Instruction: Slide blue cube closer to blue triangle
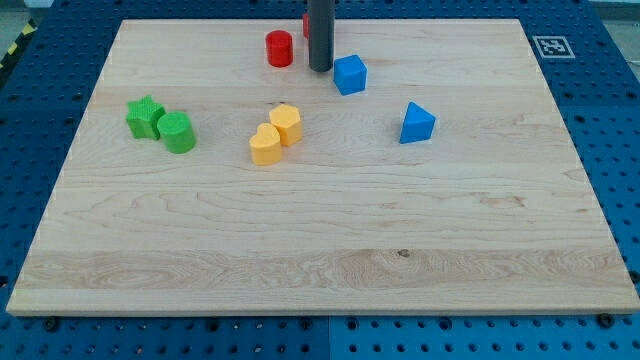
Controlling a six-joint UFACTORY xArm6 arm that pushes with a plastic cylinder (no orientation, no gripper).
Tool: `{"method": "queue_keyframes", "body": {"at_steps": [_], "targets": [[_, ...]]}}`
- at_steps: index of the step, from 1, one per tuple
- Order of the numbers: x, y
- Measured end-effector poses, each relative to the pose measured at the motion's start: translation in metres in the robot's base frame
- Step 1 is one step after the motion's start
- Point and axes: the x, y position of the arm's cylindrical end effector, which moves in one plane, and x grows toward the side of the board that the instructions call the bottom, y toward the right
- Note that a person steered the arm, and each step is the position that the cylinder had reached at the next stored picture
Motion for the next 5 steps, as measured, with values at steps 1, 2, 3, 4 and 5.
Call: {"method": "queue_keyframes", "body": {"at_steps": [1,2,3,4,5], "targets": [[-0.001,0.0],[-0.001,0.015],[0.008,0.034],[0.027,0.04],[0.041,0.045]]}}
